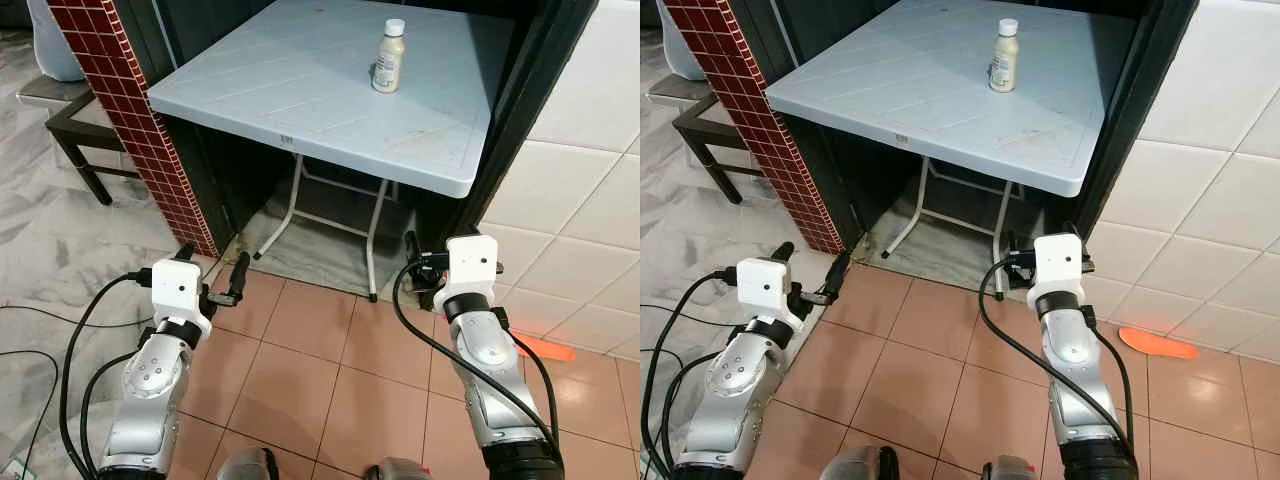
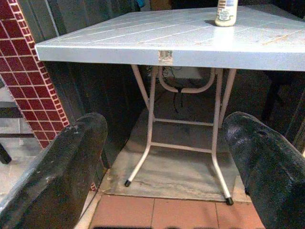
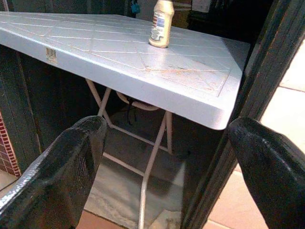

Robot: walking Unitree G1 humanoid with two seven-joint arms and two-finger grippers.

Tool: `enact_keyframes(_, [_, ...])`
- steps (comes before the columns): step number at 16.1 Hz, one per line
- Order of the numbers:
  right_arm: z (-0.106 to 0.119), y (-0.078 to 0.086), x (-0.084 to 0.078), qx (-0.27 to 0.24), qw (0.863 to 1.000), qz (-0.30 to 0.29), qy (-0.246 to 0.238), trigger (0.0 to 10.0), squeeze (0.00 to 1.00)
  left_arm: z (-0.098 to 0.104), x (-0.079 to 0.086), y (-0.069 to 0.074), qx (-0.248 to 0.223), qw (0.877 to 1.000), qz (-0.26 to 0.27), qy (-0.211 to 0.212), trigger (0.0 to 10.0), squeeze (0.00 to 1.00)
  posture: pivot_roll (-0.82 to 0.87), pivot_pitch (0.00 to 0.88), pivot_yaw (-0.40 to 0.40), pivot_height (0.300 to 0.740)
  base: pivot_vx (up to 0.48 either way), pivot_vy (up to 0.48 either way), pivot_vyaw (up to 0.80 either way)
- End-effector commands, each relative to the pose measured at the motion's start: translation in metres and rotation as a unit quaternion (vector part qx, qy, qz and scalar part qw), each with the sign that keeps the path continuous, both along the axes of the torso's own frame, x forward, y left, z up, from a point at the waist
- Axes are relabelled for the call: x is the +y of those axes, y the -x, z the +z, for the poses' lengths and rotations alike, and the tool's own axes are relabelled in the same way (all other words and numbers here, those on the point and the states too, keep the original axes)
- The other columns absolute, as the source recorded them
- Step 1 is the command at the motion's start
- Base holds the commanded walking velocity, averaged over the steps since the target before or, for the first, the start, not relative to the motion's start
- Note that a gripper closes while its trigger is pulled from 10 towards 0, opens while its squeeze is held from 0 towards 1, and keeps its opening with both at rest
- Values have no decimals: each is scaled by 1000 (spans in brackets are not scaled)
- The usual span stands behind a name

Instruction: Restocking fridge

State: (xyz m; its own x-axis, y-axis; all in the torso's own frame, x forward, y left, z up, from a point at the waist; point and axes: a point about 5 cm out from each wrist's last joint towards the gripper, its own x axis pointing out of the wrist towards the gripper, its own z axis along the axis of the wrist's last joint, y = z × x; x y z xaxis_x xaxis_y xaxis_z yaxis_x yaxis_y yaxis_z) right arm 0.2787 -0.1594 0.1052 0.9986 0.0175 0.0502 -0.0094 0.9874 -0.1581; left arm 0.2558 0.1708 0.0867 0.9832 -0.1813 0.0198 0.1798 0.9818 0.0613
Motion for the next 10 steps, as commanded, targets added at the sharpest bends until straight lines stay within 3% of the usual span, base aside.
enact_keyframes(1, [1,-1,1,-1,1000,-1,-3,10000,0,0,2,0,3,1000,-3,-6,10000,0,-14,59,72,740,0,0,0])
enact_keyframes(5, [1,-1,1,-1,1000,-1,-3,10000,0,0,2,0,3,1000,-3,-6,10000,0,-14,59,72,740,0,0,0])
enact_keyframes(6, [6,-1,-2,6,1000,13,-12,10000,0,15,-4,8,-14,1000,27,-3,10000,0,30,110,-13,740,0,0,0])
enact_keyframes(10, [13,-5,2,1,999,28,-16,10000,0,23,-5,12,-24,999,43,-1,10000,0,31,110,-9,740,0,0,0])
